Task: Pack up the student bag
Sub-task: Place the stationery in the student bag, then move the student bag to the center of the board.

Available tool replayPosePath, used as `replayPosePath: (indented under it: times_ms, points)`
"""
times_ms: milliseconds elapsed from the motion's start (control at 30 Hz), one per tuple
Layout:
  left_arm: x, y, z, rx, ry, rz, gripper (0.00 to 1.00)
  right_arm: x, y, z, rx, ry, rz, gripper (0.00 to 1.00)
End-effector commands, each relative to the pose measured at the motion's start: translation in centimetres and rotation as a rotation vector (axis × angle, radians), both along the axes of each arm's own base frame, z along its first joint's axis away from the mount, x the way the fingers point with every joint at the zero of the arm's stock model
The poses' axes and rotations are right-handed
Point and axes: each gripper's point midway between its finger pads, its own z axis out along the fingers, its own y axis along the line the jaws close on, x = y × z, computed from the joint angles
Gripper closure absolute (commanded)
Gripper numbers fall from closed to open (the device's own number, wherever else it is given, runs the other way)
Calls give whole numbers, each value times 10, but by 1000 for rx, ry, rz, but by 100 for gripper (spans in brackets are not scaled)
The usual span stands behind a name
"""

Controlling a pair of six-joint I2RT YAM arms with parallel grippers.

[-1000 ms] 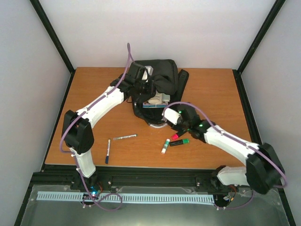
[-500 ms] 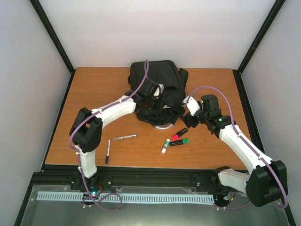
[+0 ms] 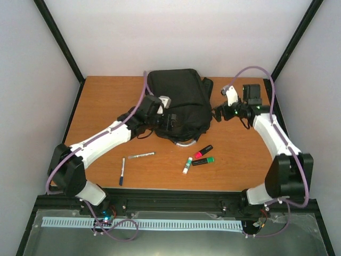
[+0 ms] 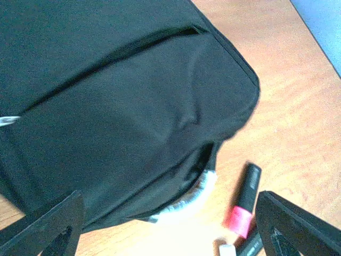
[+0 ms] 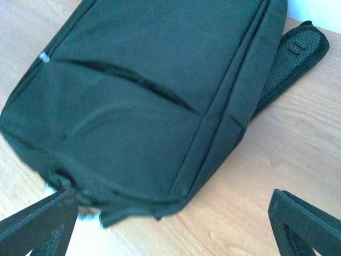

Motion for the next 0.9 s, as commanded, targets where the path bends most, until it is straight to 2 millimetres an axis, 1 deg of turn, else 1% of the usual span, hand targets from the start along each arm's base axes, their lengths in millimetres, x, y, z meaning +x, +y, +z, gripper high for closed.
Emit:
replayPosePath:
  times_ms: [0, 33, 133, 167, 200, 233, 267, 300, 367, 400, 467, 500, 567, 633, 667, 700, 867]
  points:
    - [28, 45, 2, -70, -14, 212, 8, 28, 9, -14, 132, 160, -48, 0]
    - [32, 54, -6, -98, 14, 254, 8, 38, 8, -22, 137, 189, -63, 1]
    - [47, 77, -23, -152, 54, 369, 8, 66, 3, -51, 138, 260, -117, 10]
    - [51, 82, -29, -170, 67, 395, 7, 73, 2, -63, 148, 294, -130, 13]
    - [55, 87, -35, -189, 82, 419, 8, 81, 1, -71, 161, 320, -138, 17]
    - [58, 89, -38, -212, 87, 434, 8, 86, 2, -89, 166, 368, -148, 19]
    - [60, 93, -44, -224, 100, 453, 8, 90, 2, -95, 179, 391, -154, 21]
    - [64, 95, -49, -239, 109, 467, 8, 93, 3, -111, 190, 434, -157, 23]
    - [73, 95, -55, -275, 117, 477, 9, 97, 5, -127, 207, 481, -162, 26]
    - [77, 93, -60, -283, 127, 475, 9, 98, 7, -132, 217, 498, -158, 28]
    - [88, 87, -69, -290, 148, 464, 12, 95, 13, -138, 248, 525, -131, 35]
    - [93, 82, -78, -288, 165, 451, 15, 93, 17, -139, 267, 537, -115, 40]
    - [104, 71, -86, -301, 179, 424, 19, 87, 22, -140, 301, 559, -88, 52]
    - [113, 60, -93, -321, 193, 394, 23, 81, 25, -142, 320, 575, -72, 64]
    - [117, 55, -95, -333, 199, 379, 25, 77, 26, -143, 321, 583, -68, 72]
    - [121, 51, -96, -346, 202, 370, 27, 72, 26, -144, 321, 590, -64, 77]
    - [131, 34, -97, -391, 204, 311, 34, 49, 17, -137, 327, 600, -72, 85]
